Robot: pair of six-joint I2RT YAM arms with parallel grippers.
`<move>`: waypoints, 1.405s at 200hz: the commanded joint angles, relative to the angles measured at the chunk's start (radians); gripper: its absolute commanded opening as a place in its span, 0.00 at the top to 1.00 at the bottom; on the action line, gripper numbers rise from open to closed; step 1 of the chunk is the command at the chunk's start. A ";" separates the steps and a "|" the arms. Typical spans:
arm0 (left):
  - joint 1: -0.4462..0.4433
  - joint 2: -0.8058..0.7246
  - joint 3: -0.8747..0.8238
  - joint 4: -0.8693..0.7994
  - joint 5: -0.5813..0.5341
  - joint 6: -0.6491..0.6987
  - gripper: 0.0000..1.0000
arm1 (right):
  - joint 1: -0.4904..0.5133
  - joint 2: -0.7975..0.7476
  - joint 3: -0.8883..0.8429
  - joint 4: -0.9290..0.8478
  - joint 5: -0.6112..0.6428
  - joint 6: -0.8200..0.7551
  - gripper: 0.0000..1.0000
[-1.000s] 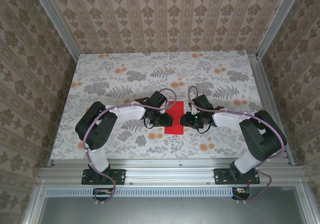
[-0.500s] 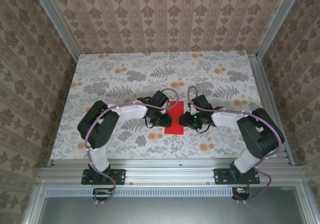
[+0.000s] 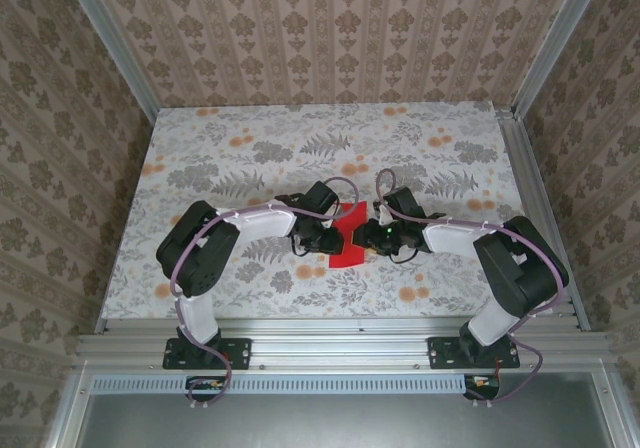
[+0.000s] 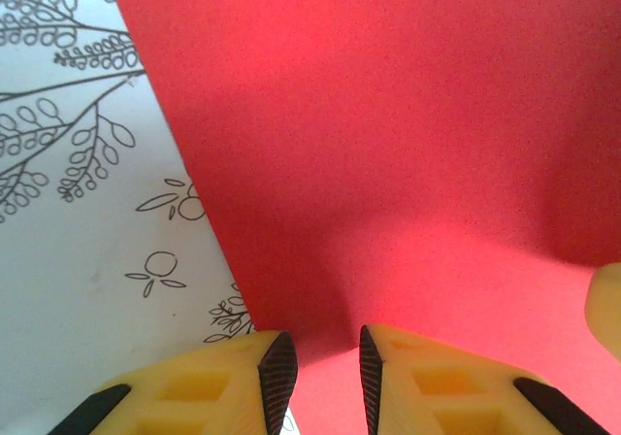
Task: Fold a paper plane with a square sheet of paper (pick it up from the middle)
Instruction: Pick up the paper from the center of the table.
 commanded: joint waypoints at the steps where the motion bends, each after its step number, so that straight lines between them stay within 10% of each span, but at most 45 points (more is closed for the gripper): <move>1: -0.011 0.088 -0.043 -0.028 -0.056 0.027 0.69 | 0.001 0.026 0.002 0.044 -0.036 0.033 0.62; 221: 0.031 -0.069 -0.011 -0.011 0.046 0.004 0.67 | -0.001 0.027 0.069 -0.008 -0.082 0.009 0.86; 281: 0.117 -0.243 -0.054 -0.024 0.082 -0.029 0.46 | -0.005 -0.082 0.071 -0.018 -0.107 0.010 0.91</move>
